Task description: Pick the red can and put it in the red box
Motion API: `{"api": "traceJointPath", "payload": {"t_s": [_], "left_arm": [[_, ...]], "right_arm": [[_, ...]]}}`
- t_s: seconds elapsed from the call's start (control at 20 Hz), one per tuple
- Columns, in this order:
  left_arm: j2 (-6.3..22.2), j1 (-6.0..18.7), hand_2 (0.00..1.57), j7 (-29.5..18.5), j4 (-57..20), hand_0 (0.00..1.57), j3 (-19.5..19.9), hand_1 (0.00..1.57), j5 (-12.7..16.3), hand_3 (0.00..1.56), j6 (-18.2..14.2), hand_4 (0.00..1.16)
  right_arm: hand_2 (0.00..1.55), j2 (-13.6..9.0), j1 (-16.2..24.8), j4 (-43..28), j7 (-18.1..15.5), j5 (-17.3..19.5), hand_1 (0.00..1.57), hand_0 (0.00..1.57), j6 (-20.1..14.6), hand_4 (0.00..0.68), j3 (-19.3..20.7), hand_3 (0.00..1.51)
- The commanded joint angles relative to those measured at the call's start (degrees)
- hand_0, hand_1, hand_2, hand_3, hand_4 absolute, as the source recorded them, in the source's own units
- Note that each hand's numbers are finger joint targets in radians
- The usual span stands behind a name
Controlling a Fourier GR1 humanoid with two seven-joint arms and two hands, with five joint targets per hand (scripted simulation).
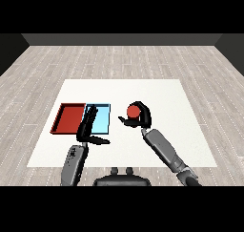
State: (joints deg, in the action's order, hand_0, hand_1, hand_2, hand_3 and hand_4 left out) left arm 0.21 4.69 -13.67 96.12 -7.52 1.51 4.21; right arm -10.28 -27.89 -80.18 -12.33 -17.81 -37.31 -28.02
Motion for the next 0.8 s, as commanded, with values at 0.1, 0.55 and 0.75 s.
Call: {"api": "traceJointPath", "payload": {"t_s": [0.1,0.55,0.75], "left_arm": [[-0.2,-2.2,0.0,1.0,2.0,0.0,-8.9,0.0,-1.5,0.0,-4.0,0.0],[-0.2,5.6,0.0,11.0,1.5,0.0,-10.8,0.0,1.4,0.0,-6.9,0.0],[-0.2,5.3,0.0,2.3,-8.1,0.0,-11.2,0.0,1.4,0.0,-5.8,0.0]], "right_arm": [[1.46,-1.5,-0.1,-8.8,5.0,3.4,1.57,1.57,1.2,0.637,2.4,1.4],[1.48,2.4,3.5,-12.0,3.2,8.4,1.57,1.57,5.4,0.633,5.6,1.42],[1.48,5.1,1.3,-10.7,5.0,12.1,1.57,1.57,6.2,0.647,6.6,1.42]]}}
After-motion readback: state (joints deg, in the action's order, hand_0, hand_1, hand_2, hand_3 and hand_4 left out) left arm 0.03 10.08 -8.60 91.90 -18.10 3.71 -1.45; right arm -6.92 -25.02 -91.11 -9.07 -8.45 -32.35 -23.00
